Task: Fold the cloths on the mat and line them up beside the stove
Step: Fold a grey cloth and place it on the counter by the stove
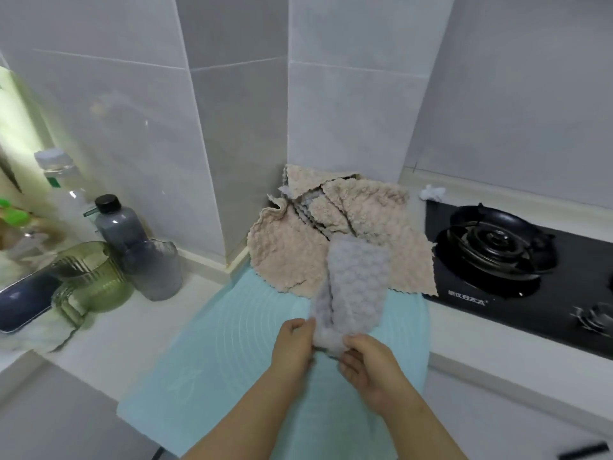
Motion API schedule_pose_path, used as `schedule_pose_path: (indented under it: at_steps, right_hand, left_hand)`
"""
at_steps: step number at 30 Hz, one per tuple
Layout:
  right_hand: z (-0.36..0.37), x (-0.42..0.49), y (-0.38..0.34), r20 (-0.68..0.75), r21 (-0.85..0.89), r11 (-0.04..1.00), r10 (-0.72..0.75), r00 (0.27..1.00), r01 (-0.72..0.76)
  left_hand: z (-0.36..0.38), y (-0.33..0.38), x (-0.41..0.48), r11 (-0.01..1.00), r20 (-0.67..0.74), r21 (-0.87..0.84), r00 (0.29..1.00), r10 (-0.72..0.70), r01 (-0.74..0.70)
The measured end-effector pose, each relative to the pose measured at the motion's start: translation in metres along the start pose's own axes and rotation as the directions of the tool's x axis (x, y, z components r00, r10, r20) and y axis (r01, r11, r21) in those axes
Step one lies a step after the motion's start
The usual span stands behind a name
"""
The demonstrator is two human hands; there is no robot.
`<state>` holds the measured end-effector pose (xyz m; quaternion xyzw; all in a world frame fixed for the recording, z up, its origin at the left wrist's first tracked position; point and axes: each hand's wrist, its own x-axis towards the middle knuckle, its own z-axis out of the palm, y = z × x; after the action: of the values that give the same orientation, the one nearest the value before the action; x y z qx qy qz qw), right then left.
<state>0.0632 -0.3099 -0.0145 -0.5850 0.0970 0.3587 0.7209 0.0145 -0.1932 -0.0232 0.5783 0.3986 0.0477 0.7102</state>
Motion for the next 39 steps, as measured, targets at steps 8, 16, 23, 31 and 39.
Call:
schedule_pose_path:
  at_steps: [8, 16, 23, 31, 39]
  right_hand:
    - [0.001, -0.038, 0.030, 0.021, -0.220, 0.975, 0.043, 0.999, -0.037]
    - [0.052, -0.032, 0.036, -0.115, -0.404, 0.876, -0.336, 0.935, 0.265]
    - [0.144, -0.017, 0.062, -0.176, -0.414, 0.856, -0.410, 0.895, 0.311]
    - [0.171, -0.022, 0.098, -0.337, -0.248, 0.932, -0.338, 0.879, 0.264]
    - [0.153, -0.010, 0.115, -0.387, -0.421, 0.832, -0.526, 0.757, 0.362]
  left_hand:
    - [-0.024, 0.002, -0.016, 0.996, 0.105, -0.013, 0.991, -0.086, 0.088]
    - [-0.072, 0.016, -0.012, 0.985, 0.293, 0.149, 0.955, 0.045, -0.092]
    - [-0.154, 0.040, 0.020, 0.945, 0.372, 0.246, 0.921, 0.115, -0.217]
    - [-0.183, 0.036, 0.041, 0.984, 0.365, 0.136, 0.929, 0.055, -0.112]
    - [-0.182, 0.007, 0.070, 0.702, 0.473, 0.435, 0.807, 0.355, -0.564]
